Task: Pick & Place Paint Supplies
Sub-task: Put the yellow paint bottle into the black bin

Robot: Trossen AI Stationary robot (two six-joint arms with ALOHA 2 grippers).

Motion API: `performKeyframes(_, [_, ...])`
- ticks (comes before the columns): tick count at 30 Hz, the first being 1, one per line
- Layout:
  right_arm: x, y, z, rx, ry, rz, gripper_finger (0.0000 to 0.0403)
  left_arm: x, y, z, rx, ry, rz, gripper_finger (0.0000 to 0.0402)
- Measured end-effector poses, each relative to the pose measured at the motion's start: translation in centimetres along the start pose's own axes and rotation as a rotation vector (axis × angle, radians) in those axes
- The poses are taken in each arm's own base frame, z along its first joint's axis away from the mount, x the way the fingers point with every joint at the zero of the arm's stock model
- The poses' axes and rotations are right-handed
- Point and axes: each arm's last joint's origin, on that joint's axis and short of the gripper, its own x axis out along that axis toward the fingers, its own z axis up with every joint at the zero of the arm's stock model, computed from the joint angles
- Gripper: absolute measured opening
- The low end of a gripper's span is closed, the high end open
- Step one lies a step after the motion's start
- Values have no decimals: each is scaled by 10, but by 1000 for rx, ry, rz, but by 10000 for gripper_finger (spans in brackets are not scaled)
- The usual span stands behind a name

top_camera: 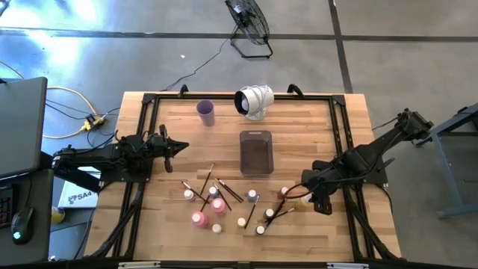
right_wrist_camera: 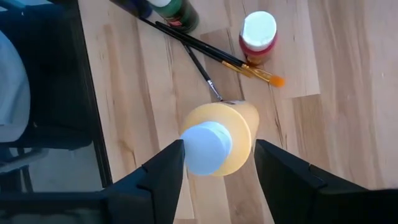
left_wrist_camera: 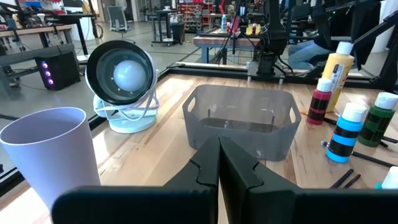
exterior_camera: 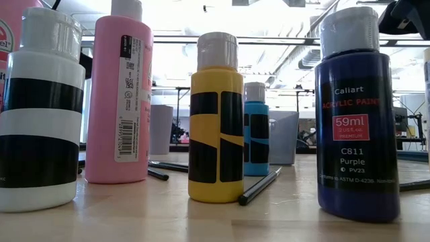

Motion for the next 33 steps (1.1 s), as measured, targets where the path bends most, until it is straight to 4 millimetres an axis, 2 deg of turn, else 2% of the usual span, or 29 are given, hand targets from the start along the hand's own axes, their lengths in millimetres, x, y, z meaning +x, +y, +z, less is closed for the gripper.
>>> performKeyframes(10, [0, 0, 0, -47, 11, 10, 188, 0, 0, 0, 1, 2, 0, 0])
performKeyframes(20, [-2, -10, 3, -32, 37, 5, 188, 0, 0, 0, 1, 3, 0, 0])
performKeyframes(33, [-25, -28, 3, 50, -17, 86, 188, 0, 0, -1, 1, 5, 1, 0])
